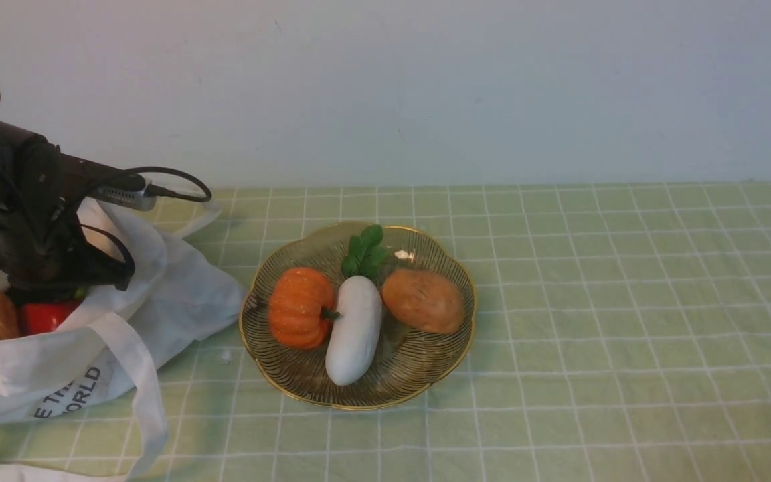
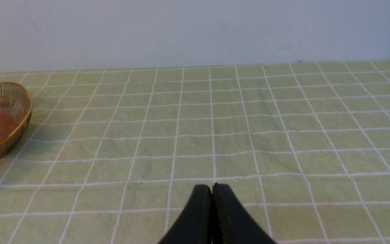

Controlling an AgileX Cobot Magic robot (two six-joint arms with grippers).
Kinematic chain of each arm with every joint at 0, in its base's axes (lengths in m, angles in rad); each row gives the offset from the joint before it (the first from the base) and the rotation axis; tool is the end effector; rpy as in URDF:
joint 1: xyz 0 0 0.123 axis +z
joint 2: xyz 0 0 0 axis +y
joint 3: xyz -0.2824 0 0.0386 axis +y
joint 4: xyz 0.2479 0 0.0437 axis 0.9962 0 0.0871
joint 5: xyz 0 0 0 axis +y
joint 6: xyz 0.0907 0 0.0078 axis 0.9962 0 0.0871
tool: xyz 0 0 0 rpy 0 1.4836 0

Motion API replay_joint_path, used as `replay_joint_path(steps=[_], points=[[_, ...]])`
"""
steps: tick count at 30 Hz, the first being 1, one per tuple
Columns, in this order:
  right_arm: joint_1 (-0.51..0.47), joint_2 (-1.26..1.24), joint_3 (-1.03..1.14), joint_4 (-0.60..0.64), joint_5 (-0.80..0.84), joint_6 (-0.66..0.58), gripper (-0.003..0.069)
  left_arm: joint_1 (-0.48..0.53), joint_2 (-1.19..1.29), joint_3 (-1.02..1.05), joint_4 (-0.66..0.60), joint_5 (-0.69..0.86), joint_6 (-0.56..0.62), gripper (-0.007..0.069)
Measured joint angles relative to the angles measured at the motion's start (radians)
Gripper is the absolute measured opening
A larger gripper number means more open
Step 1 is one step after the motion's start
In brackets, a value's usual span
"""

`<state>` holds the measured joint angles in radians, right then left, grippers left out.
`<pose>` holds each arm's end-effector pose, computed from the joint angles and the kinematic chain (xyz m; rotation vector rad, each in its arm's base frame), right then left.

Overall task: Take vegetables from bag on green coffee tablecloth place on plate.
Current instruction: 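Take the red bell pepper out of the bag and place it on the plate with the left gripper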

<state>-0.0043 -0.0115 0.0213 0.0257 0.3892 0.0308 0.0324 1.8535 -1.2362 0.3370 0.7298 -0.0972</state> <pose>0.0521 0.0007 0.1716 0.0487 1.8821 0.0436 0.3719 0.0322 0.1918 0.1227 2.8014 0.3572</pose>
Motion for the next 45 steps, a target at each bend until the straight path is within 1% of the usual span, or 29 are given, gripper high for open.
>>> replay_joint_path(steps=[13, 16, 17, 21, 23, 25, 27, 29, 32, 34, 38, 40, 41, 45], points=[[0.0, 0.0, 0.0, 0.0, 0.0, 0.0, -0.0015, 0.0, -0.205, 0.0, -0.006, 0.01, -0.001, 0.0008], [0.0, 0.0, 0.0, 0.0, 0.0, 0.0, -0.0015, 0.0, -0.276, 0.0, -0.041, 0.017, 0.0, 0.0008], [0.0, 0.0, 0.0, 0.0, 0.0, 0.0, -0.0015, -0.005, -0.315, 0.0, -0.078, 0.021, 0.008, 0.0008], [0.0, 0.0, 0.0, 0.0, 0.0, 0.0, -0.0015, -0.037, -0.389, 0.0, -0.146, 0.016, 0.05, 0.0008], [0.0, 0.0, 0.0, 0.0, 0.0, 0.0, -0.0015, -0.095, -0.44, 0.0, -0.226, -0.021, 0.087, 0.0008], [0.0, 0.0, 0.0, 0.0, 0.0, 0.0, -0.0015, -0.129, -0.461, 0.0, -0.266, -0.046, 0.097, 0.0008], [0.0, 0.0, 0.0, 0.0, 0.0, 0.0, -0.0015, -0.213, -0.474, 0.0, -0.345, -0.11, 0.147, 0.0008], [0.0, 0.0, 0.0, 0.0, 0.0, 0.0, -0.0015, -0.27, -0.466, 0.0, -0.383, -0.158, 0.17, 0.0008], [0.0, 0.0, 0.0, 0.0, 0.0, 0.0, -0.0015, -0.337, -0.416, 0.0, -0.405, -0.255, 0.196, 0.0008], [0.0, 0.0, 0.0, 0.0, 0.0, 0.0, -0.0015, -0.358, -0.382, 0.0, -0.408, -0.323, 0.196, 0.0008], [0.0, 0.0, 0.0, 0.0, 0.0, 0.0, -0.0015, -0.373, -0.244, 0.0, -0.412, -0.52, 0.195, 0.0008], [0.0, 0.0, 0.0, 0.0, 0.0, 0.0, -0.0015, -0.373, -0.213, 0.0, -0.412, -0.556, 0.194, 0.0008], [0.0, 0.0, 0.0, 0.0, 0.0, 0.0, -0.0015, -0.373, -0.159, 0.0, -0.412, -0.608, 0.194, 0.0008], [0.0, 0.0, 0.0, 0.0, 0.0, 0.0, -0.0015, -0.373, -0.075, 0.0, -0.412, -0.629, 0.194, 0.0016]])
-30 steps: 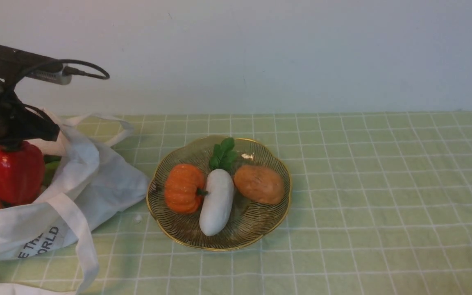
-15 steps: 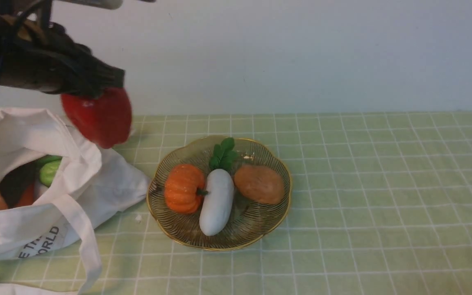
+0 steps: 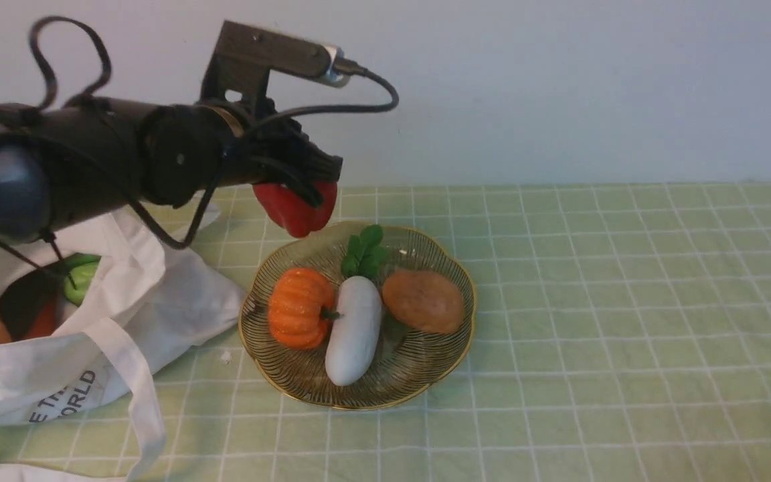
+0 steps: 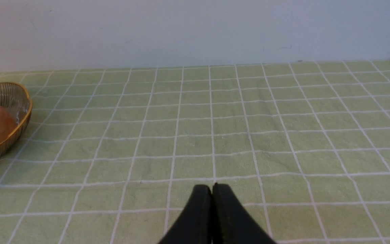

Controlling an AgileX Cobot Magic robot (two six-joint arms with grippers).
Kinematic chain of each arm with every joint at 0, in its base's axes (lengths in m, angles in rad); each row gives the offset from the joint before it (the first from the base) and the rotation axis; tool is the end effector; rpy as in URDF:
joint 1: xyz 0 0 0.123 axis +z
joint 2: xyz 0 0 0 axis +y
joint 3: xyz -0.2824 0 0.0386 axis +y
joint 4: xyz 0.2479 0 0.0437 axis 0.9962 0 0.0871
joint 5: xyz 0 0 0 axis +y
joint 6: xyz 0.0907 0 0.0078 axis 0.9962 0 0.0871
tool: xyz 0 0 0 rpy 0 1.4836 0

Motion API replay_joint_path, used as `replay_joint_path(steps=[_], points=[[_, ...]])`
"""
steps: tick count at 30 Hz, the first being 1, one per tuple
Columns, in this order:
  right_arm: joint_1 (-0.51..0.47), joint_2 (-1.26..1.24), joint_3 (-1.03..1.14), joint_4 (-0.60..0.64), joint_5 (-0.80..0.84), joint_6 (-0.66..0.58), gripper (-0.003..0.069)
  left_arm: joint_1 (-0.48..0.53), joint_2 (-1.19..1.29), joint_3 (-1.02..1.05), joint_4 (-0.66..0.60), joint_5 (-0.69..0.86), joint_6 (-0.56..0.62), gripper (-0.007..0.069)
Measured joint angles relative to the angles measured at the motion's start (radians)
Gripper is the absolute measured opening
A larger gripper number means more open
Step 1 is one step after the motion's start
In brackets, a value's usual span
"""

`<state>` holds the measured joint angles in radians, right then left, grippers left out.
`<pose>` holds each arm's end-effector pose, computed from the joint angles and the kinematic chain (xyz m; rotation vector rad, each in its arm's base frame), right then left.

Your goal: Take vegetables from bag on green coffee tablecloth place on plate.

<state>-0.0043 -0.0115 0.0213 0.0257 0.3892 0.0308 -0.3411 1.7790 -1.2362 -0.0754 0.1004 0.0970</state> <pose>0.0521 0.0007 0.1716 0.0487 1.8821 0.0436 0.3845 -0.1372 0.2526 0.3895 2.0969 -0.1964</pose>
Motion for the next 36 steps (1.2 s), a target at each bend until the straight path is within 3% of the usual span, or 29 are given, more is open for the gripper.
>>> replay_joint_path(steps=[2, 6, 10, 11, 12, 13, 14, 18, 20, 24, 25, 27, 31, 36], points=[[0.0, 0.0, 0.0, 0.0, 0.0, 0.0, -0.0015, 0.0, 0.028, 0.0, -0.001, -0.002, 0.0, 0.003], [0.0, 0.0, 0.0, 0.0, 0.0, 0.0, -0.0015, 0.0, 0.094, 0.0, -0.001, -0.028, 0.0, 0.0134], [0.0, 0.0, 0.0, 0.0, 0.0, 0.0, -0.0015, 0.0, 0.123, 0.0, -0.003, -0.027, 0.0, 0.0335], [0.0, 0.0, 0.0, 0.0, 0.0, 0.0, -0.0015, 0.0, 0.123, 0.0, -0.003, -0.027, 0.0, 0.0347], [0.0, 0.0, 0.0, 0.0, 0.0, 0.0, -0.0015, 0.0, 0.123, 0.0, -0.004, -0.026, 0.0, 0.0433], [0.0, 0.0, 0.0, 0.0, 0.0, 0.0, -0.0015, 0.0, 0.121, 0.0, -0.004, -0.024, 0.0, 0.0442], [0.0, 0.0, 0.0, 0.0, 0.0, 0.0, -0.0015, 0.0, 0.106, 0.0, -0.004, -0.011, 0.0, 0.0524], [0.0, 0.0, 0.0, 0.0, 0.0, 0.0, -0.0015, 0.0, 0.019, 0.0, -0.004, 0.087, 0.0, 0.0584], [0.0, 0.0, 0.0, 0.0, 0.0, 0.0, -0.0015, 0.0, -0.053, 0.0, -0.003, 0.142, 0.0, 0.0564], [0.0, 0.0, 0.0, 0.0, 0.0, 0.0, -0.0015, 0.0, -0.249, 0.0, 0.02, 0.283, 0.0, 0.0341], [0.0, 0.0, 0.0, 0.0, 0.0, 0.0, -0.0015, 0.0, -0.26, 0.0, 0.021, 0.283, 0.0, 0.0325], [0.0, 0.0, 0.0, 0.0, 0.0, 0.0, -0.0015, 0.0, -0.406, 0.0, 0.035, 0.351, 0.0, 0.0098], [0.0, 0.0, 0.0, 0.0, 0.0, 0.0, -0.0015, 0.0, -0.637, 0.0, 0.039, 0.371, -0.025, 0.0004], [0.0, 0.0, 0.0, 0.0, 0.0, 0.0, -0.0015, 0.0, -0.868, 0.0, 0.039, 0.377, -0.064, -0.0005]])
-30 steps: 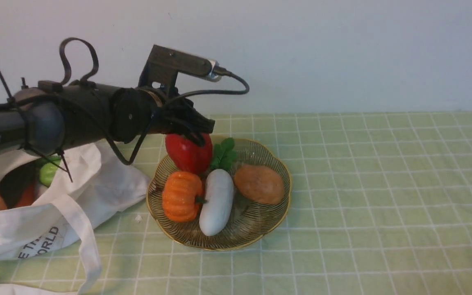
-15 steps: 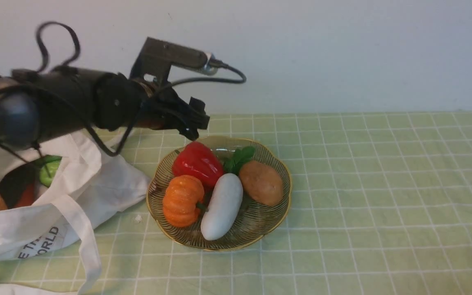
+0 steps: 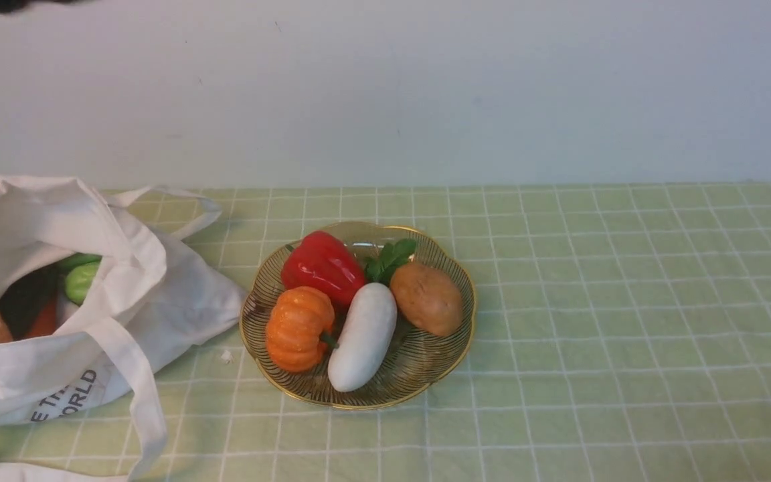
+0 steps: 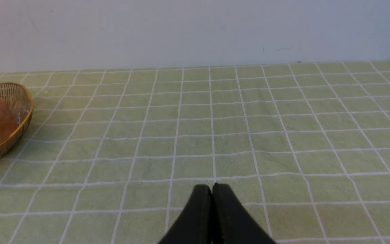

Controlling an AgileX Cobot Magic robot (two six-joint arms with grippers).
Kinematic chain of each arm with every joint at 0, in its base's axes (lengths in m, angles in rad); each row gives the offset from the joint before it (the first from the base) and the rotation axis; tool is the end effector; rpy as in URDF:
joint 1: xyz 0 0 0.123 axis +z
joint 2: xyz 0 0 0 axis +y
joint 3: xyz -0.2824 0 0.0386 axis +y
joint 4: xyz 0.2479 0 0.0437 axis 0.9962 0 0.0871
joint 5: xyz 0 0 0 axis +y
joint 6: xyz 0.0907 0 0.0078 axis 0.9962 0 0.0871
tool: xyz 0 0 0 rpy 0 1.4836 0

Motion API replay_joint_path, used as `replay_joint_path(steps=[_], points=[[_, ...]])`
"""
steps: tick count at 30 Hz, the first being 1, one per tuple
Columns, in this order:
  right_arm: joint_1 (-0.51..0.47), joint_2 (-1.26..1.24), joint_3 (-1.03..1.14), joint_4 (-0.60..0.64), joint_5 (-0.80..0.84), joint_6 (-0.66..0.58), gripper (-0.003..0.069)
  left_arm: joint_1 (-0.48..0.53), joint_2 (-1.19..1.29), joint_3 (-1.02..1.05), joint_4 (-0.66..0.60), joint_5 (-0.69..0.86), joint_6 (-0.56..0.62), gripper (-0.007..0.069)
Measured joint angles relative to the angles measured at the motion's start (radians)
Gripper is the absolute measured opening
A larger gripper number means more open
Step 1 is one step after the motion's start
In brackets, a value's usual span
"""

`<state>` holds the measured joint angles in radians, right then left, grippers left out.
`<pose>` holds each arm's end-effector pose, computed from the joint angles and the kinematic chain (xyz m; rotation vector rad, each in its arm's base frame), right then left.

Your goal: Take vegetables from bag on green coffee tablecloth place on plate.

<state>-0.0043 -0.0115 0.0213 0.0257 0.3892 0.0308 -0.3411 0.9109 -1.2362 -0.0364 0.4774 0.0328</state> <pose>0.0521 0.0007 0.1716 0.0487 1.8821 0.0436 0.1589 -0.0580 0.4844 0.2918 1.6163 -0.2745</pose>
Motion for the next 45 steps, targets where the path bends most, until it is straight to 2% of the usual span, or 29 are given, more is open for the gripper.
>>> replay_joint_path(steps=[7, 12, 13, 18, 29, 33, 36, 38, 39, 40, 43, 44, 45], points=[[0.0, 0.0, 0.0, 0.0, 0.0, 0.0, -0.0015, 0.0, -0.216, 0.062, 0.0, 0.012, -0.015, -0.0005], [0.0, 0.0, 0.0, 0.0, 0.0, 0.0, -0.0015, 0.0, -0.303, 0.114, 0.0, 0.108, -0.015, -0.0005], [0.0, 0.0, 0.0, 0.0, 0.0, 0.0, -0.0015, 0.0, -0.324, 0.132, 0.0, 0.169, -0.015, -0.0005], [0.0, 0.0, 0.0, 0.0, 0.0, 0.0, -0.0015, 0.0, -0.337, 0.145, 0.0, 0.281, -0.015, -0.0005], [0.0, 0.0, 0.0, 0.0, 0.0, 0.0, -0.0015, 0.0, -0.343, 0.155, 0.003, 0.305, -0.015, -0.0005], [0.0, 0.0, 0.0, 0.0, 0.0, 0.0, -0.0015, 0.014, -0.404, 0.239, -0.005, 0.249, -0.015, -0.0005], [0.0, 0.0, 0.0, 0.0, 0.0, 0.0, -0.0015, 0.053, -0.47, 0.376, -0.014, 0.156, -0.011, -0.0005], [0.0, 0.0, 0.0, 0.0, 0.0, 0.0, -0.0015, 0.105, -0.548, 0.556, -0.017, 0.038, -0.002, -0.0005], [0.0, 0.0, 0.0, 0.0, 0.0, 0.0, -0.0015, 0.114, -0.554, 0.57, -0.017, 0.03, -0.001, -0.0005], [0.0, 0.0, 0.0, 0.0, 0.0, 0.0, -0.0015, 0.148, -0.605, 0.693, -0.017, -0.042, 0.003, -0.0005], [0.0, 0.0, 0.0, 0.0, 0.0, 0.0, -0.0015, 0.187, -0.666, 0.827, -0.017, -0.099, 0.004, -0.0005], [0.0, 0.0, 0.0, 0.0, 0.0, 0.0, -0.0015, 0.21, -0.716, 0.947, -0.016, -0.13, 0.004, -0.0005], [0.0, 0.0, 0.0, 0.0, 0.0, 0.0, -0.0015, 0.214, -0.721, 0.947, -0.016, -0.13, 0.006, -0.0005]])
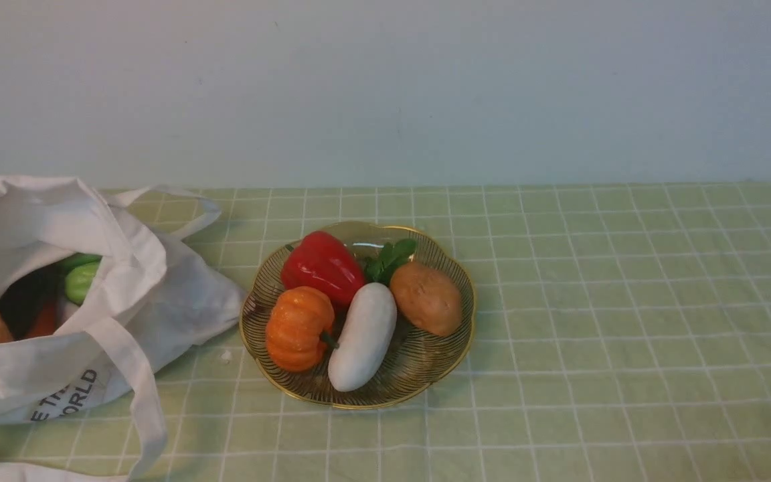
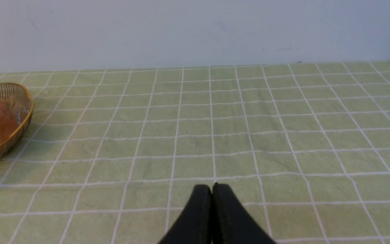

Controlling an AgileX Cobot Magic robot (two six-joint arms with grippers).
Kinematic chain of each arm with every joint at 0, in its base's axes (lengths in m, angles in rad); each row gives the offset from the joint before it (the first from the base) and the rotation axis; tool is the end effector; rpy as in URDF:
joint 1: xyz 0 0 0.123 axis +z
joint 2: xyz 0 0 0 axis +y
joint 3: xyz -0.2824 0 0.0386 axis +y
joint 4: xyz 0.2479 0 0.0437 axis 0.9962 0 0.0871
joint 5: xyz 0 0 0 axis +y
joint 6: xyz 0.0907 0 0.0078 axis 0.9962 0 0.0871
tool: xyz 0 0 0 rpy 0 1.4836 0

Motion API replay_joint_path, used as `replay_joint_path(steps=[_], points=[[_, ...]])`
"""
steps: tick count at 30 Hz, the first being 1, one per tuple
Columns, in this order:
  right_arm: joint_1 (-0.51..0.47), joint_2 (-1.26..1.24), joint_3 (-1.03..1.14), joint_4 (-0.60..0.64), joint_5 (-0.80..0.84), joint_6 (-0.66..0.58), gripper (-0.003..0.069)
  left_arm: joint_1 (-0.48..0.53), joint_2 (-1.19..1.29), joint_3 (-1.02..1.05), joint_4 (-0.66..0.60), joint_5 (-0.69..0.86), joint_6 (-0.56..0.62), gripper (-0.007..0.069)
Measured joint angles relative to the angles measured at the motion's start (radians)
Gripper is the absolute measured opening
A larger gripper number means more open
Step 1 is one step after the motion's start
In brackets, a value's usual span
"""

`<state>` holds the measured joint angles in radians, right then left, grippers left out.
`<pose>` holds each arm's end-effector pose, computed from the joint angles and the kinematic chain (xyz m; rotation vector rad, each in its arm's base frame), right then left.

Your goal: Take vegetables from bag on green coffee tablecloth place on plate.

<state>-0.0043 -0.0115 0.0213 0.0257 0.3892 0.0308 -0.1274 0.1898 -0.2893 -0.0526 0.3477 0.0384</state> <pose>0.0521 0.0007 0.1716 0.0487 1.8821 0.0436 0.0614 -0.0095 0.2676 0.1139 1.7290 -0.1175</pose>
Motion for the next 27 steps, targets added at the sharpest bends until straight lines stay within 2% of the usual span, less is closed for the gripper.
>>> replay_joint_path(steps=[2, 8, 15, 22, 27], points=[[0.0, 0.0, 0.0, 0.0, 0.0, 0.0, -0.0015, 0.018, -0.064, 0.143, 0.0, -0.012, 0.013, -0.0005], [0.0, 0.0, 0.0, 0.0, 0.0, 0.0, -0.0015, 0.02, -0.155, 0.309, 0.019, -0.012, 0.076, -0.0005], [0.0, 0.0, 0.0, 0.0, 0.0, 0.0, -0.0015, 0.034, -0.2, 0.318, 0.022, -0.012, 0.164, -0.0005], [0.0, 0.0, 0.0, 0.0, 0.0, 0.0, -0.0015, 0.097, -0.2, 0.318, 0.014, -0.012, 0.174, -0.0005], [0.0, 0.0, 0.0, 0.0, 0.0, 0.0, -0.0015, 0.101, -0.2, 0.319, 0.003, -0.003, 0.124, -0.0005]])
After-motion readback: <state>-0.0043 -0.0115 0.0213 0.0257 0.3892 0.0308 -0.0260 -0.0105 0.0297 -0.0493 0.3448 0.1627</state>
